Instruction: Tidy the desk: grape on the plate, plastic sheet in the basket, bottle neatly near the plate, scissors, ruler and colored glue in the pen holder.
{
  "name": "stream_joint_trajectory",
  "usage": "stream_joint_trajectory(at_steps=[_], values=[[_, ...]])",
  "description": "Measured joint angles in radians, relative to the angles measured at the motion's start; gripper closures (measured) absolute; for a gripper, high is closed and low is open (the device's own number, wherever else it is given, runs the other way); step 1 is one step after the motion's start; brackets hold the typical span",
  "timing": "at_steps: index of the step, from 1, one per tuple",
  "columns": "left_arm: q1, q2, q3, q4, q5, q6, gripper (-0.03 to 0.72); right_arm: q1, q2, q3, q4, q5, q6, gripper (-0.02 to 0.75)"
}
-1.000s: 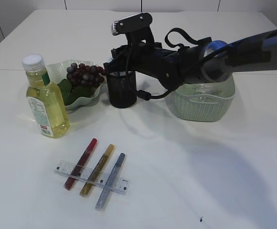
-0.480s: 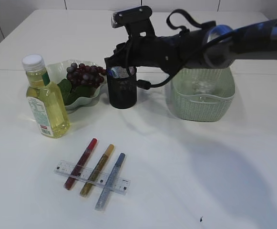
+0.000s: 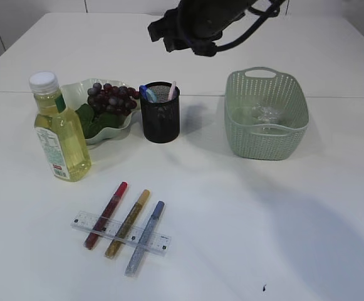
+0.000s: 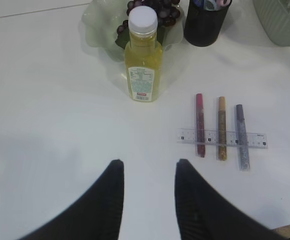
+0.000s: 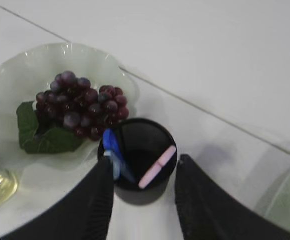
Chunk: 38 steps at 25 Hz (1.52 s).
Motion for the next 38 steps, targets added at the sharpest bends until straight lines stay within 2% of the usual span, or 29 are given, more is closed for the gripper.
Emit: stream_joint_trajectory(at_steps=[6, 12, 16, 21, 25, 30, 38], values=[[0.000, 0.000, -0.001, 0.022, 0.000, 0.000, 0.435, 0.000, -0.041, -0.099, 0.105, 0.408, -0.001, 0.340], [0.000, 0.000, -0.001, 0.035, 0.000, 0.000, 0.435, 0.043, -0.041, -0.115, 0.127, 0.608, -0.112, 0.336], [0.000, 0.000, -0.001, 0.035, 0.000, 0.000, 0.435, 0.120, -0.041, -0.115, 0.133, 0.626, -0.171, 0.310], [0.000, 0.000, -0.001, 0.039, 0.007, 0.000, 0.435, 0.214, -0.033, -0.117, 0.135, 0.631, -0.206, 0.195], [0.000, 0.000, -0.001, 0.039, 0.029, 0.000, 0.435, 0.274, 0.016, -0.117, 0.153, 0.631, -0.261, 0.172], [0.000, 0.000, -0.001, 0.041, 0.057, 0.000, 0.435, 0.290, 0.094, -0.117, 0.242, 0.631, -0.313, 0.172], [0.000, 0.000, -0.001, 0.041, 0.097, 0.000, 0.435, 0.290, 0.202, -0.121, 0.267, 0.618, -0.382, 0.172]])
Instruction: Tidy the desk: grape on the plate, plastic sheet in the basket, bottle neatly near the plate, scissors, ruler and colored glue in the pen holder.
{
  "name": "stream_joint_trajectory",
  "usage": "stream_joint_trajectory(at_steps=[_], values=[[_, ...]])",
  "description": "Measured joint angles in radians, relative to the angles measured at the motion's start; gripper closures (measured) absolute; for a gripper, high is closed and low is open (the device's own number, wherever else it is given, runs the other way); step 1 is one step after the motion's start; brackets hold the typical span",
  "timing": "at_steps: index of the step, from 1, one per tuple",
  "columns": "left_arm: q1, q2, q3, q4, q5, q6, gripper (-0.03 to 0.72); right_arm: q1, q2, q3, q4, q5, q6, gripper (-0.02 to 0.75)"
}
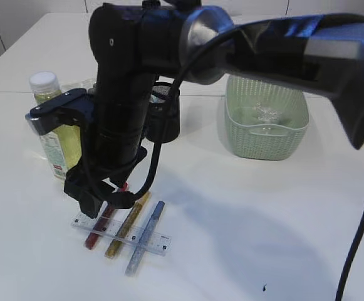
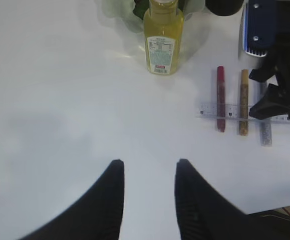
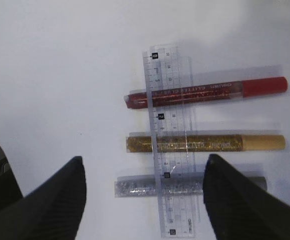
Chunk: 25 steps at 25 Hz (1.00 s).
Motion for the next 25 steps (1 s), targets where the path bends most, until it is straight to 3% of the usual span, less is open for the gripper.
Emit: stream_joint_trajectory(at_steps=[25], values=[[0.000, 0.000, 0.000, 0.021, 0.002, 0.000, 0.435, 0.002, 0.143, -0.005, 0.008, -0.165, -0.063, 0.173]])
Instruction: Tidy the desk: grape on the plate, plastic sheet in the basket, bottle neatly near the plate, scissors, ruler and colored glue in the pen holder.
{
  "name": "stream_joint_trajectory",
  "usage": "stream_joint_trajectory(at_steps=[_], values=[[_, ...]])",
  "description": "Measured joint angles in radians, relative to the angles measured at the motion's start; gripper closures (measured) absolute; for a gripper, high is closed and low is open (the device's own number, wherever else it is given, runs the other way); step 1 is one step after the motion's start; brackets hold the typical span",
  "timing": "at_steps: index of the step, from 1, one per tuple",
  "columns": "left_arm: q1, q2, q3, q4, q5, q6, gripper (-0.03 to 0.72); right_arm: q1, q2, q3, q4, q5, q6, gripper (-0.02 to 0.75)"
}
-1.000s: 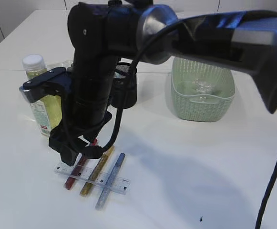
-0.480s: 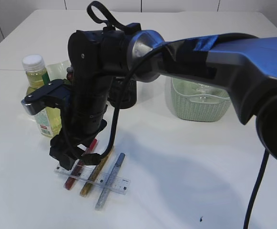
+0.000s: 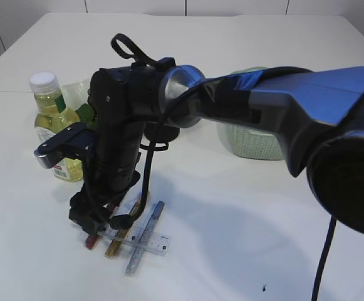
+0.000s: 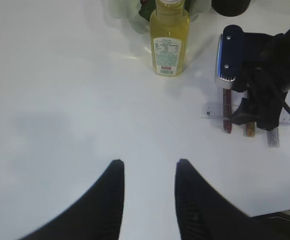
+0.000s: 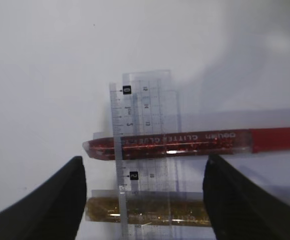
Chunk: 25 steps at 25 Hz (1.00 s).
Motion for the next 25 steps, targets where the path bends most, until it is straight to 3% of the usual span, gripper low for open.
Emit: stream_joint_trajectory(at_steps=[25], values=[[0.000, 0.000, 0.000, 0.036, 0.001, 0.000, 0.435, 0.003, 0.012, 0.000, 0.001, 0.047, -0.002, 0.173]])
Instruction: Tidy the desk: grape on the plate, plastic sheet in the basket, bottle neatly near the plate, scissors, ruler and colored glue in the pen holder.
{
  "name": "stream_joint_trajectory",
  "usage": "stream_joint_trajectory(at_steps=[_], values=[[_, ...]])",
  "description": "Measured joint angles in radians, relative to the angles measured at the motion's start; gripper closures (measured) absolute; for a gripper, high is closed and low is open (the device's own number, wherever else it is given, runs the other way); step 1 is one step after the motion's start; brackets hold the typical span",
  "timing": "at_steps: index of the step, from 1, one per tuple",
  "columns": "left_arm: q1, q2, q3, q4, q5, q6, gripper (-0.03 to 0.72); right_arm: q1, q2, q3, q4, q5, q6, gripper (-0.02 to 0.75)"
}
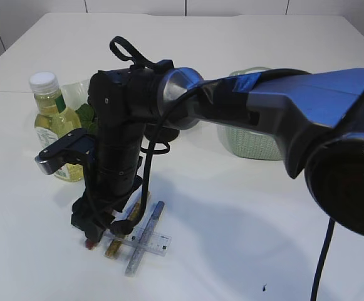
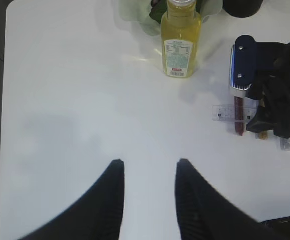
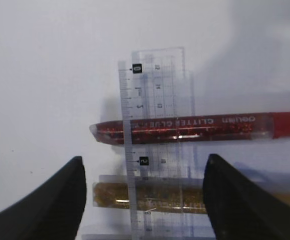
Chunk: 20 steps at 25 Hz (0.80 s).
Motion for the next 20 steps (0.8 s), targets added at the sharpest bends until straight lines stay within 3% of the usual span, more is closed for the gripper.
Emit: stream_joint_trajectory(at_steps=[20], values=[[0.000, 0.000, 0.000, 0.005, 0.000, 0.000, 0.435, 0.000, 0.031, -0.001, 0.000, -0.017, -0.002, 0.174]])
